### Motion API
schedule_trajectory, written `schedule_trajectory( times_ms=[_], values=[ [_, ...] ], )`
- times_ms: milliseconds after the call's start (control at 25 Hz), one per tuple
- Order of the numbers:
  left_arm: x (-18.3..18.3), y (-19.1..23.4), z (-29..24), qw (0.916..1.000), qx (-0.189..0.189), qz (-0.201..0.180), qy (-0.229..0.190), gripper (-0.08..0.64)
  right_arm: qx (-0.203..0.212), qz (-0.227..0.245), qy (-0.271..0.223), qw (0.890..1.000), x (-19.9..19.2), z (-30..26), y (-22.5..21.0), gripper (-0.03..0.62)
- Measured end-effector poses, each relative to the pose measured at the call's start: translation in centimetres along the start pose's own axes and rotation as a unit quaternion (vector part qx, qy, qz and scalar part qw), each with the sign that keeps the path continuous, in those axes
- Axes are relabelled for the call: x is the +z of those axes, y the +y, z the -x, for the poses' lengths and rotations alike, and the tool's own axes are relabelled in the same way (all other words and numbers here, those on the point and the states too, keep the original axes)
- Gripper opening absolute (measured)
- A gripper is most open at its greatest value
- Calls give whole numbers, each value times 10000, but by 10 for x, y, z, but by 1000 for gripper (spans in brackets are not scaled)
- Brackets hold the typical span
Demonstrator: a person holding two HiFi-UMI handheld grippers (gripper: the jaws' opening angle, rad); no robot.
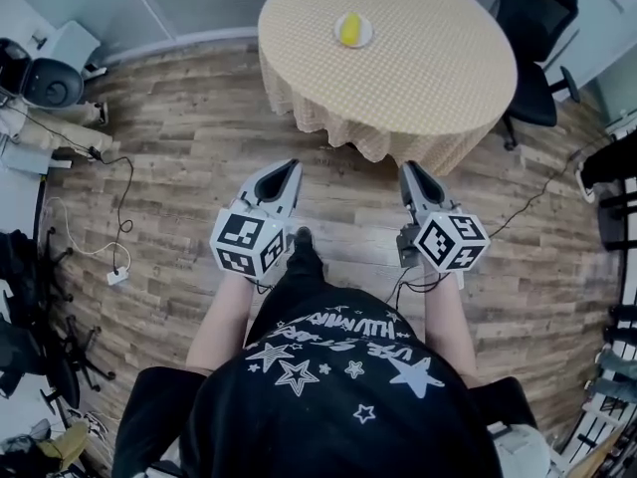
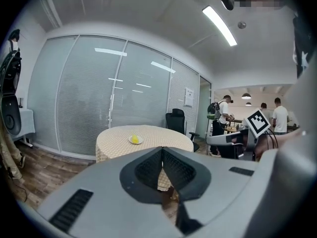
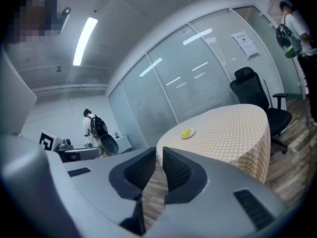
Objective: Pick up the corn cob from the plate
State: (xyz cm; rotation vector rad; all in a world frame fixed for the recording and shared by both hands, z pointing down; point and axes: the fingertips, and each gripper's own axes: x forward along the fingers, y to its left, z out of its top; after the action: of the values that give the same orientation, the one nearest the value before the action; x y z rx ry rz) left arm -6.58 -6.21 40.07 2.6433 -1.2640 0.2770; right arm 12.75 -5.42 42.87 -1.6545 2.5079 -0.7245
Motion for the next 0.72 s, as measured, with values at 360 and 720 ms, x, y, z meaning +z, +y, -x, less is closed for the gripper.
schedule_trajectory(
  times_ms=[360, 720],
  values=[
    [22, 89, -39, 9999, -31, 131, -96, 8, -43, 5, -114, 9999, 37, -97, 8, 55],
    [32, 163, -62, 9994, -143, 296, -134, 8, -207, -20, -53, 9998, 40, -165, 28, 55]
  ],
)
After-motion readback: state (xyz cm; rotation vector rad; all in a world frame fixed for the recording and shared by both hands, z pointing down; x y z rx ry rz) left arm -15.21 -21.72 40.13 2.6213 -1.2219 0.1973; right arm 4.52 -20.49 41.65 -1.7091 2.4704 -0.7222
